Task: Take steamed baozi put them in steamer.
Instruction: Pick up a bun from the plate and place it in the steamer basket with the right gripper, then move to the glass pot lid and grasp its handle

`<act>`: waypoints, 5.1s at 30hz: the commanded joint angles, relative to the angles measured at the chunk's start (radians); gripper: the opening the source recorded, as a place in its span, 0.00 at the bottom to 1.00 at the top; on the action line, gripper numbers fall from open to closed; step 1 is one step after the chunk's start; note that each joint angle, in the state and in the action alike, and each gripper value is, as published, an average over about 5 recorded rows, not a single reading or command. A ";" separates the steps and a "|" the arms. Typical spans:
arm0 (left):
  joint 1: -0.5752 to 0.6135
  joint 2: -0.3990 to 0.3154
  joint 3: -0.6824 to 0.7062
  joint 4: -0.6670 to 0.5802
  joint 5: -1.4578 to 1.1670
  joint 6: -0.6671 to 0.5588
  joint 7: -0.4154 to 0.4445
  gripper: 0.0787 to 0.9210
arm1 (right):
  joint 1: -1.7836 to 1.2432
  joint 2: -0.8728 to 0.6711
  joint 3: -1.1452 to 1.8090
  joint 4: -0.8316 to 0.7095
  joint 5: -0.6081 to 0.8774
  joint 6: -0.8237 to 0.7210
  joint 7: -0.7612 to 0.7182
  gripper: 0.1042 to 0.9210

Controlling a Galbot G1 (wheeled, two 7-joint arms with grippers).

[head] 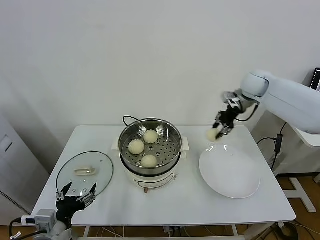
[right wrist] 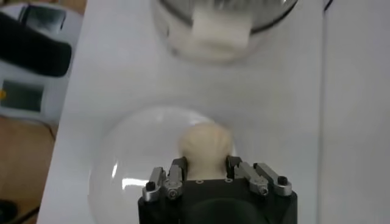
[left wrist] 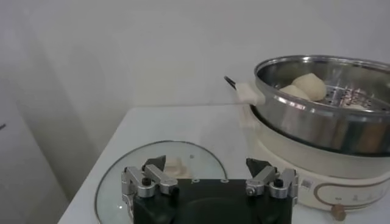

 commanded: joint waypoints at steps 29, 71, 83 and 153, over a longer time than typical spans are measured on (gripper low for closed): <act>0.001 -0.007 -0.002 0.000 -0.001 -0.003 0.000 0.88 | -0.080 0.356 -0.119 0.011 0.241 -0.380 0.347 0.38; -0.004 -0.011 -0.021 0.000 -0.008 -0.008 0.000 0.88 | -0.344 -0.103 0.477 0.067 0.385 -0.094 0.628 0.88; -0.021 0.027 -0.034 0.003 -0.022 -0.008 -0.003 0.88 | -1.056 -0.171 1.241 0.207 0.281 0.170 0.973 0.88; -0.378 -0.004 -0.029 0.818 1.793 -0.697 -0.154 0.88 | -1.903 0.328 2.074 0.368 -0.155 0.261 0.932 0.88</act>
